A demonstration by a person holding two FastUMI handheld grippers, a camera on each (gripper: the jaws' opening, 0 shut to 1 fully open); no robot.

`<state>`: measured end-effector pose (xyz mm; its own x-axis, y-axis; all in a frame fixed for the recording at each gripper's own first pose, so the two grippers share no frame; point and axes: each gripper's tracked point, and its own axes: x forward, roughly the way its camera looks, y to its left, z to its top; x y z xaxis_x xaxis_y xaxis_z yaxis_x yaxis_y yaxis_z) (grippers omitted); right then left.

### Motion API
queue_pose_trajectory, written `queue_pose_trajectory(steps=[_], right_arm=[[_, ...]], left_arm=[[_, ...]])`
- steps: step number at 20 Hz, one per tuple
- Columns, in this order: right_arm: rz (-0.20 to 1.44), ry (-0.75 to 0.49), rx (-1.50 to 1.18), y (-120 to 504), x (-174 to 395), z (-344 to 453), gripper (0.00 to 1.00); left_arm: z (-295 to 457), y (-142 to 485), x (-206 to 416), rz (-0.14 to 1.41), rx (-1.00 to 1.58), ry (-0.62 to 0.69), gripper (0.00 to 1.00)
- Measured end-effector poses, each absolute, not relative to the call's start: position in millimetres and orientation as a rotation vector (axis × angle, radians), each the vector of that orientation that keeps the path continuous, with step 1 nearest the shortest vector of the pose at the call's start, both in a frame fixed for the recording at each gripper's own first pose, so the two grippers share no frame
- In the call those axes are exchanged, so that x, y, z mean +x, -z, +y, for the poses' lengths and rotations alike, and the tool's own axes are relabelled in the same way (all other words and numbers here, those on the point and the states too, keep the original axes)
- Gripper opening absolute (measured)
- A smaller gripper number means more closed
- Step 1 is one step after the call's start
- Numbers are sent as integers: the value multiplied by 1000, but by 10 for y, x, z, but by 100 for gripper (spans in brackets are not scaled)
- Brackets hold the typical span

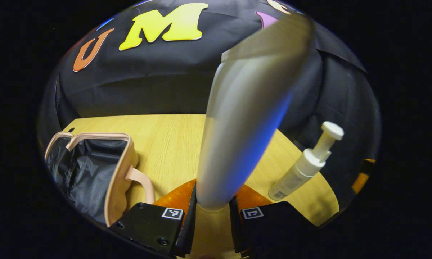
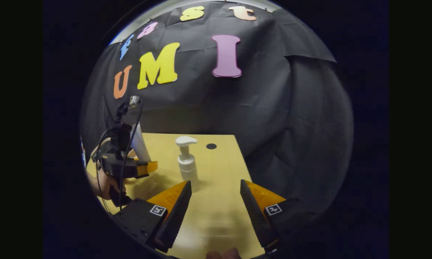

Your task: First open the suitcase, pack the skin care products into it, and then close the suitcase.

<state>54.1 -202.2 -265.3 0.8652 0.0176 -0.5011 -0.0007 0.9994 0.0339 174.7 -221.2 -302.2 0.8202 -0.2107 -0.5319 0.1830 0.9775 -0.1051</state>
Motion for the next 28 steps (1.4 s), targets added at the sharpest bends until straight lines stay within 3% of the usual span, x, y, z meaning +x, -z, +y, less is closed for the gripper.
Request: queue_pose_trajectory(steps=[7, 15, 20, 23, 27, 28], right_arm=[[548, -113, 42, 3233, 1130, -1519, 80], [627, -83, 92, 3804, 1564, -1463, 80], [634, -102, 40, 3908, 1629, -1408, 66], [643, -94, 13, 3910, 1638, -1443, 52], [676, -76, 33, 3696, 1482, -1509, 46], [667, -71, 33, 3580, 1418, -1551, 49]], left_arm=[[-1621, 2357, 1135, 572, -115, 142, 45], [-788, 2008, 614, 597, -222, -38, 45], [-451, 1956, 338, 612, -236, -114, 45], [-327, 1959, 316, 622, -256, -121, 45], [-128, 1892, 383, 611, -231, -83, 45], [-89, 1876, 402, 610, -216, -60, 45]])
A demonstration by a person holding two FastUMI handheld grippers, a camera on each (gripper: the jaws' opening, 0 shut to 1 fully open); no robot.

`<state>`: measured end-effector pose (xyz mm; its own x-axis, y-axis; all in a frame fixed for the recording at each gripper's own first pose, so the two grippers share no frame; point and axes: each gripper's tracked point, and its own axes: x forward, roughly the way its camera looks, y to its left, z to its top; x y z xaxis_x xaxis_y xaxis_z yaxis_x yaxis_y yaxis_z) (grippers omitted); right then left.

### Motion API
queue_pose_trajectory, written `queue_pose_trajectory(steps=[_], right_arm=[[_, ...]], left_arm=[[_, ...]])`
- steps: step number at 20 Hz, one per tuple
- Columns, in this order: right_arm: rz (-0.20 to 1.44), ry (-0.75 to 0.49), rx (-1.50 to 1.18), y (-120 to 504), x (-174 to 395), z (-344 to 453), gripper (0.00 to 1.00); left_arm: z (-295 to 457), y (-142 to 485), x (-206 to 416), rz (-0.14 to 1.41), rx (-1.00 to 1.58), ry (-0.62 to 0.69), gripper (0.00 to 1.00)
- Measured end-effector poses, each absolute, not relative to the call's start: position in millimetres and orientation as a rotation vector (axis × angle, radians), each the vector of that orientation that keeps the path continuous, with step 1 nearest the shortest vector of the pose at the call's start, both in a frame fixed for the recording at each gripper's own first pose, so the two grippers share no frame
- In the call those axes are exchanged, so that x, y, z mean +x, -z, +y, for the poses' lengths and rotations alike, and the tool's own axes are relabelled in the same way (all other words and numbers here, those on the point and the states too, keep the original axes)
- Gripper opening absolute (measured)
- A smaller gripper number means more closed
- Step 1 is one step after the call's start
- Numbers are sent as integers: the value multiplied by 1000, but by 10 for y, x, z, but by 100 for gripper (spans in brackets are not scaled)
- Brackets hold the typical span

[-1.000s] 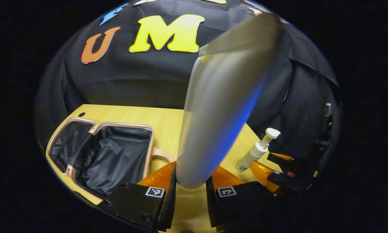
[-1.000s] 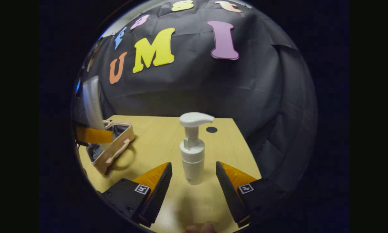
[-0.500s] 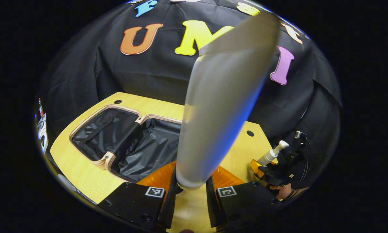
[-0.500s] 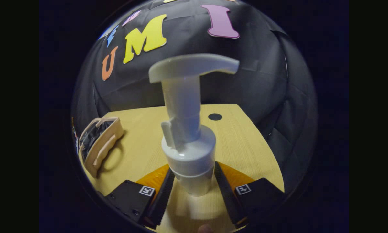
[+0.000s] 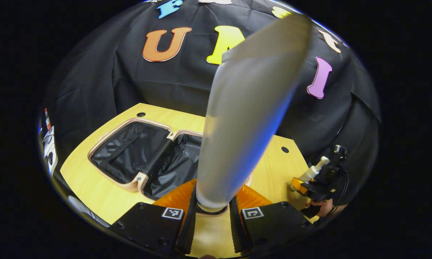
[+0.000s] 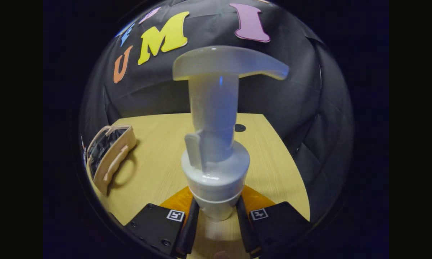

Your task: First open the suitcase, pack the skin care products into it, and then close the suitcase.

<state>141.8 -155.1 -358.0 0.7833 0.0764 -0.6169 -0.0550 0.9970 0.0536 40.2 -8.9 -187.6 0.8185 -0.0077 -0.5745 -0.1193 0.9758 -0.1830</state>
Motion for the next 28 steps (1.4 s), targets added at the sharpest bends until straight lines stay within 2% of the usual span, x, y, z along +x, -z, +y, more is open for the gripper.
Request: queue_pose_trajectory(steps=[7, 12, 15, 18, 19, 20, 28], right_arm=[[651, -58, 136, 2400, 736, -1735, 47], [621, 6, 139, 1710, 165, -1831, 47], [615, 75, 138, 1532, -147, -1893, 44], [615, 106, 122, 1450, -390, -1850, 47], [610, 108, 122, 1413, -424, -1818, 44], [604, 109, 121, 1389, -448, -1783, 47], [566, 31, 120, 1268, -387, -1349, 47]], left_arm=[[312, 2184, 766, 632, -220, 127, 45], [523, 2862, 954, 768, -264, 209, 45], [654, 3182, 949, 862, -341, 177, 45], [866, 3511, 864, 1028, -303, 73, 44], [860, 3553, 855, 1064, -314, 70, 44], [835, 3590, 862, 1101, -318, 62, 44], [865, 3757, 746, 1328, -244, 11, 43]])
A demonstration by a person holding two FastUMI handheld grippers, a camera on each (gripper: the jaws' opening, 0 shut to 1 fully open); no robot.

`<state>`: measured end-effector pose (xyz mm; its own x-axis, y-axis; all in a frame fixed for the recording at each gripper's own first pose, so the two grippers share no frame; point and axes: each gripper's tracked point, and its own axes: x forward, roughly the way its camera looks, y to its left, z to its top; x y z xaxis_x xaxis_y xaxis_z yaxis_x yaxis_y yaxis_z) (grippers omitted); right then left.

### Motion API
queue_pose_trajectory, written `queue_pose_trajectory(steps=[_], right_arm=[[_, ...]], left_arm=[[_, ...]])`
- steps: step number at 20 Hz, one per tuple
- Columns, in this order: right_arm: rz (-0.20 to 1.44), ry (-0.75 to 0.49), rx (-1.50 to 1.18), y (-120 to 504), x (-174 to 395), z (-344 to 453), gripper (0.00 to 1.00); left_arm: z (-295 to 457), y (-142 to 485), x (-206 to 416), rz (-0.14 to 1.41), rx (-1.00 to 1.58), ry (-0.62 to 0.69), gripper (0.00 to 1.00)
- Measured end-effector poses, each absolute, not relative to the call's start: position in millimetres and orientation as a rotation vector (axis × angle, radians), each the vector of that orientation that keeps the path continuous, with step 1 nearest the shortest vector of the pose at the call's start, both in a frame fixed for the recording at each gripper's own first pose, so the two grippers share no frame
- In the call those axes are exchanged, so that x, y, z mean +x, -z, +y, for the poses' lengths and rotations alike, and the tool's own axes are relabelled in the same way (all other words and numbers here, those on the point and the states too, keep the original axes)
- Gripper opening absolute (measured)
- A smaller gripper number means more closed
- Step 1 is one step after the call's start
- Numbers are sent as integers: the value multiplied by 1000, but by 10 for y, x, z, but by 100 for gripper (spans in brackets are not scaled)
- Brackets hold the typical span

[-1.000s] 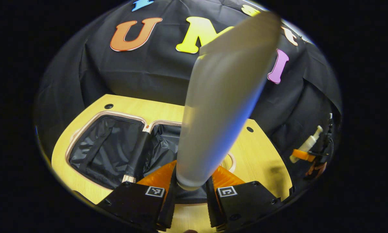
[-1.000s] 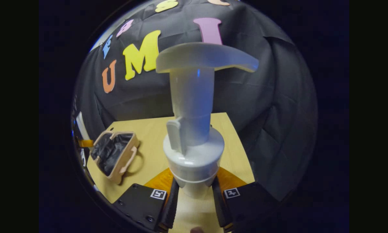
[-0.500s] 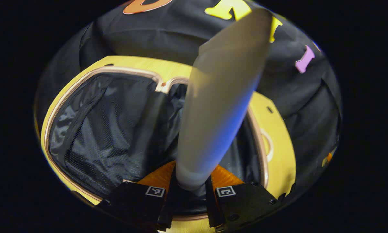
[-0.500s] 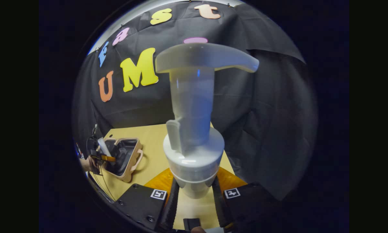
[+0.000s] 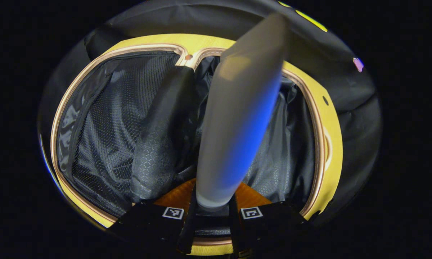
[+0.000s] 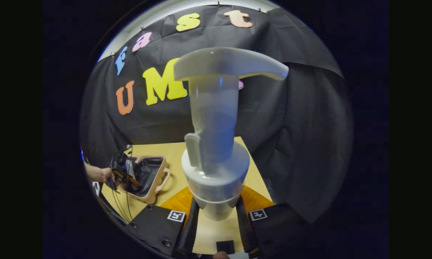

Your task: First open the suitcase, pack the skin care products into it, and then close the suitcase.

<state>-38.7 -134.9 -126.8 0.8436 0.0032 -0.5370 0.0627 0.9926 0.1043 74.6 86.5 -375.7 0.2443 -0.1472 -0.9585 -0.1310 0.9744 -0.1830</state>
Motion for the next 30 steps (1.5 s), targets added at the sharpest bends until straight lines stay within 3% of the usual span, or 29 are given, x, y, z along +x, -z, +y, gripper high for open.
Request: queue_pose_trajectory(steps=[5, 7, 8, 9, 11, 12, 13, 14, 15, 16, 19, 21, 26, 30], right_arm=[[566, -26, 97, 1289, -316, -1107, 47], [574, -44, 101, 1313, -298, -1023, 47], [577, -52, 104, 1319, -293, -981, 47], [575, -60, 102, 1307, -279, -940, 47], [576, -85, 90, 1301, -250, -822, 47], [580, -107, 86, 1306, -233, -725, 47], [584, -134, 85, 1290, -208, -601, 47], [585, -166, 88, 1270, -172, -451, 47], [586, -201, 93, 1257, -115, -268, 47], [588, -238, 94, 1272, -41, -81, 47], [611, -341, 80, 1357, 192, 574, 47], [641, -385, 66, 1532, 377, 990, 47], [795, -499, 70, 2129, 700, 1940, 48], [951, -480, 18, 2885, 862, 2252, 47]], left_arm=[[876, 3796, 769, 1417, -221, -62, 43], [873, 3795, 769, 1432, -204, -70, 47], [863, 3778, 778, 1425, -197, -64, 56], [848, 3785, 756, 1422, -207, -65, 51], [802, 3727, 716, 1420, -245, -55, 54], [782, 3653, 679, 1409, -254, -52, 62], [761, 3565, 639, 1386, -254, -42, 75], [740, 3423, 608, 1340, -250, -19, 80], [738, 3282, 582, 1275, -242, 3, 75], [784, 3119, 564, 1197, -228, 13, 86], [885, 2569, 320, 935, -249, 80, 90], [996, 2335, -40, 824, -283, 64, 98], [1573, 2167, -878, 712, -308, -77, 98], [1958, 2205, -1399, 709, -364, -161, 99]])
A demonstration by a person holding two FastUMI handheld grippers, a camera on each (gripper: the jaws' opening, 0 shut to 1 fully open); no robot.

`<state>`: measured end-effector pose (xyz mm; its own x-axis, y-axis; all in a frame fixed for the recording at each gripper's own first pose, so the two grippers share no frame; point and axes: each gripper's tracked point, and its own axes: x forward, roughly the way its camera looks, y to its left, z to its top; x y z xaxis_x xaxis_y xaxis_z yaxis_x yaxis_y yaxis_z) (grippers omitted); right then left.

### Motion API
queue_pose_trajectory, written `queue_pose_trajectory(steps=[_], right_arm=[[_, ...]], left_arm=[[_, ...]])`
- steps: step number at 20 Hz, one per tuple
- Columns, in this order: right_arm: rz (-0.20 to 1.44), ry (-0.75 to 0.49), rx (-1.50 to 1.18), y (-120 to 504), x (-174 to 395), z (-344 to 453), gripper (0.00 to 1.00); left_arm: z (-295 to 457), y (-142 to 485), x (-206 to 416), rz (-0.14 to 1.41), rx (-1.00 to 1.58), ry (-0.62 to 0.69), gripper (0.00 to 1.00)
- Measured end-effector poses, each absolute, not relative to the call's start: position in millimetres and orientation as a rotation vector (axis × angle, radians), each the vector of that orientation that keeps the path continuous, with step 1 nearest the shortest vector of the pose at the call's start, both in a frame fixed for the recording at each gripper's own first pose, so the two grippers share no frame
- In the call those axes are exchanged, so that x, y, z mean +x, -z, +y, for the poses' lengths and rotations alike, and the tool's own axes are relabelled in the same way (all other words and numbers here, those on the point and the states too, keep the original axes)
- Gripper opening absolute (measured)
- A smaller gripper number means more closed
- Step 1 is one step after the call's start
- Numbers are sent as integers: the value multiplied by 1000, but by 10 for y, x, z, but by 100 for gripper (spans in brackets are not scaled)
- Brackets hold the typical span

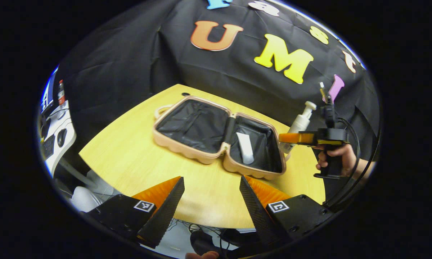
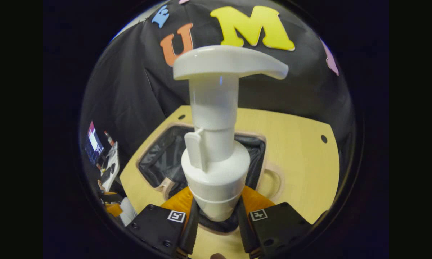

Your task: First open the suitcase, pack the skin care products into it, and then close the suitcase.

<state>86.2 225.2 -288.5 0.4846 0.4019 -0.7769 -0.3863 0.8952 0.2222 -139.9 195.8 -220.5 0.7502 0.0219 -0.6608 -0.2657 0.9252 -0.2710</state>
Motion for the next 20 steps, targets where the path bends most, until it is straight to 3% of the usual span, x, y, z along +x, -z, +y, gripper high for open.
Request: queue_pose_trajectory(steps=[1, 8, 15, 20], right_arm=[[988, -463, 11, 3085, 873, 2289, 42], [1291, -241, 125, 3814, 781, 2287, 45], [1393, -64, 129, 3996, 962, 2283, 42], [1410, -29, 75, 4029, 960, 2286, 45]], left_arm=[[2073, 2246, -1508, 718, -372, -190, 99], [2566, 2332, -1806, 723, -496, -314, 99], [2718, 2285, -1763, 707, -504, -311, 99], [2793, 2193, -1695, 679, -436, -289, 98]])
